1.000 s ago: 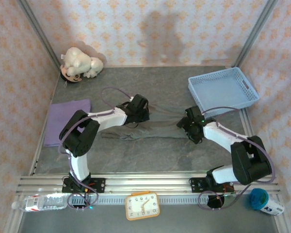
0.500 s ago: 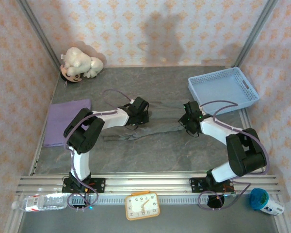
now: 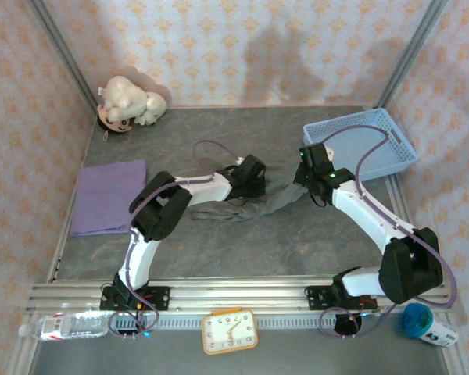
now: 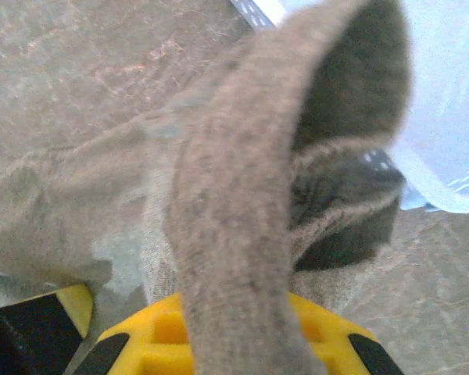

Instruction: Fold and stack the mixed laundry pile

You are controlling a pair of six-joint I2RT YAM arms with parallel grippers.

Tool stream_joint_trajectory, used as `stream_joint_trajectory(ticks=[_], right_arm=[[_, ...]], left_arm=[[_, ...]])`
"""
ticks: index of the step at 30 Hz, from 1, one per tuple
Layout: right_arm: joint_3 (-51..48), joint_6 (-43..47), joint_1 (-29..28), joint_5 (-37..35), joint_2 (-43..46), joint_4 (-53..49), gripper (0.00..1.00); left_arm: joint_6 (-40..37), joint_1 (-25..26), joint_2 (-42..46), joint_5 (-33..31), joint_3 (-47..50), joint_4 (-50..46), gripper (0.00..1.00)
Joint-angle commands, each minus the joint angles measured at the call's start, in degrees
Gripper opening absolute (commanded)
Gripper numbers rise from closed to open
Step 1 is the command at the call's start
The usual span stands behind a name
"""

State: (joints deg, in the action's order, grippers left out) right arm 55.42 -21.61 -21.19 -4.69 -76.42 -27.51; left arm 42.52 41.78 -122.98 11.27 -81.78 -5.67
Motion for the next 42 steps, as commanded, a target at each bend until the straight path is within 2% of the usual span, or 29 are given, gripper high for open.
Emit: stream_joint_trajectory(ticks=[1,3,6,11,18,24,26,28,29,31,33,34,36,42], right_arm=[[1.82,6.57,-0.13,-5.31,0.60,-2.97,0.00],[2.19,7.35,0.11,-5.95,0.19,-2.99,0.00],[2.13,6.62,0.56,-4.28,-0.28,-3.08,0.00],[-1.93,0.08,1.02,2.98,0.65,-0.27,0.00],[-8.26,-7.43,1.02,8.60,0.86,2.11,0.00],[-12.02,-10.93,0.86,9.53,0.93,1.81,0.02],[-13.45,-12.41,0.54,10.55,0.79,2.28,0.07],[-15.07,-13.79,-0.14,11.76,0.82,2.97,0.20],[-15.67,-14.17,-0.44,12.11,0.82,3.07,0.30],[-16.77,-14.12,-0.77,12.98,1.22,2.92,0.58],[-16.28,-12.29,-0.76,11.84,1.86,1.20,0.81],[-15.36,-11.03,-0.68,11.24,1.97,0.21,0.89],[-13.30,-8.68,-0.43,11.03,1.74,-0.77,0.94],[-7.37,-5.22,-0.11,13.49,-4.18,3.15,0.95]], left_arm=[[2.80,1.42,-3.17,3.93,-3.32,-2.84,0.00],[2.55,1.21,-1.27,3.28,-4.42,-4.47,0.00],[-1.34,0.30,3.76,-1.03,-4.80,-10.31,0.00],[-7.50,-2.05,8.01,-8.83,-1.42,-17.05,0.00],[-8.48,-7.15,6.45,-9.15,7.68,-19.00,0.00],[-11.58,-12.42,10.68,-14.15,14.11,-21.75,0.00],[-14.46,-15.41,11.62,-16.08,15.22,-23.03,0.00],[-16.32,-18.97,12.24,-16.68,15.80,-23.50,0.00],[-17.13,-20.21,12.41,-16.86,15.73,-23.51,0.00],[-18.08,-22.83,12.14,-16.28,14.43,-24.15,0.00],[-19.16,-23.61,12.15,-15.13,12.37,-25.19,0.00],[-19.57,-23.42,12.33,-14.22,11.24,-25.58,0.00],[-19.98,-22.82,12.84,-11.45,9.41,-25.92,0.00],[-19.85,-19.65,15.93,-10.11,6.27,-27.56,0.00]])
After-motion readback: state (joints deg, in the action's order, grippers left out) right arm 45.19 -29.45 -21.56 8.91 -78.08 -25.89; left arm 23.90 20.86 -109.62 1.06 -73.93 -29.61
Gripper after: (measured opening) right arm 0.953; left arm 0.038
